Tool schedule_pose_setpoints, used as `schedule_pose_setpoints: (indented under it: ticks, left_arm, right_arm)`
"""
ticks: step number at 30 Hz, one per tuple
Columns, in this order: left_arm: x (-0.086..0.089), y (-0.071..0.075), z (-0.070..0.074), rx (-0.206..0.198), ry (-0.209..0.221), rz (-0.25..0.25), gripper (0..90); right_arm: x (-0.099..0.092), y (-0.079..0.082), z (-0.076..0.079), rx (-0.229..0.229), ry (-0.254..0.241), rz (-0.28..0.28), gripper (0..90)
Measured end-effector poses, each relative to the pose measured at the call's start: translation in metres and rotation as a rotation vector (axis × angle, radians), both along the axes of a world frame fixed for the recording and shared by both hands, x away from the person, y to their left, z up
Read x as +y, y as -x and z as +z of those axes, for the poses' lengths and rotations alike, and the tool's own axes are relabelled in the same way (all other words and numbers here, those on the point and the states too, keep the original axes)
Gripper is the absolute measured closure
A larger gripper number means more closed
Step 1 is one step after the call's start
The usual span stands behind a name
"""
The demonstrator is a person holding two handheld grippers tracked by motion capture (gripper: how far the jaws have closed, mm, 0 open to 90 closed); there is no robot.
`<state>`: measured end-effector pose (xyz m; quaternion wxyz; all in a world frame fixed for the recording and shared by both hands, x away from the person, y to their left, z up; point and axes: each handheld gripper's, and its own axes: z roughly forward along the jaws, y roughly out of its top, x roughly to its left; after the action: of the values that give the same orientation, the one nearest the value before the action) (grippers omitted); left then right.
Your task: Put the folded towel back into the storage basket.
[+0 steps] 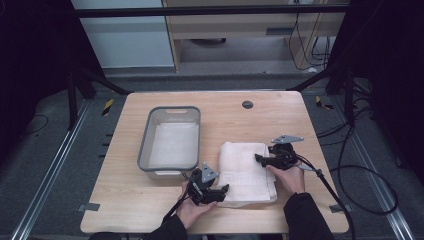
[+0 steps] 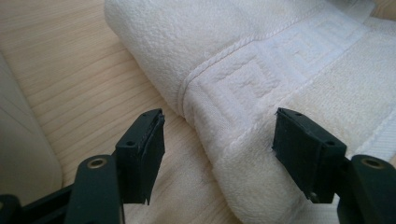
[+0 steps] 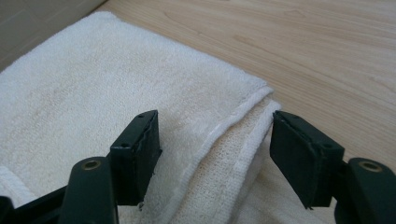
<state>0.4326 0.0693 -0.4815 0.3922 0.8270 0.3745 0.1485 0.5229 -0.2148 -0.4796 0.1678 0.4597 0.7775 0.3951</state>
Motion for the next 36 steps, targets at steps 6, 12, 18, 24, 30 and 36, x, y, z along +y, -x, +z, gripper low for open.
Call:
schedule_pose_setpoints:
  ticks: [6,12,18,24,30,36]
  left_arm:
    - [-0.003,-0.001,-0.007,0.010,-0.004,-0.001,32.1]
    - [-0.003,-0.003,-0.010,0.037,0.007,-0.002,32.0]
    - [-0.004,-0.005,-0.013,0.058,0.013,0.000,33.6]
    - [-0.004,-0.010,-0.015,0.104,0.031,-0.008,35.4]
    - [-0.004,-0.011,-0.015,0.126,0.051,-0.022,40.6]
    - [-0.003,-0.013,-0.016,0.158,0.077,-0.044,49.5]
  right_arm:
    - [0.003,-0.001,-0.006,0.029,0.004,-0.010,32.4]
    - [0.002,-0.004,-0.011,0.064,-0.024,-0.023,32.1]
    - [0.000,-0.005,-0.015,0.091,-0.056,-0.029,32.3]
    - [0.001,-0.007,-0.018,0.117,-0.078,-0.032,34.5]
    - [0.001,-0.008,-0.017,0.161,-0.116,-0.033,43.5]
    - [0.001,-0.009,-0.017,0.199,-0.158,-0.028,53.4]
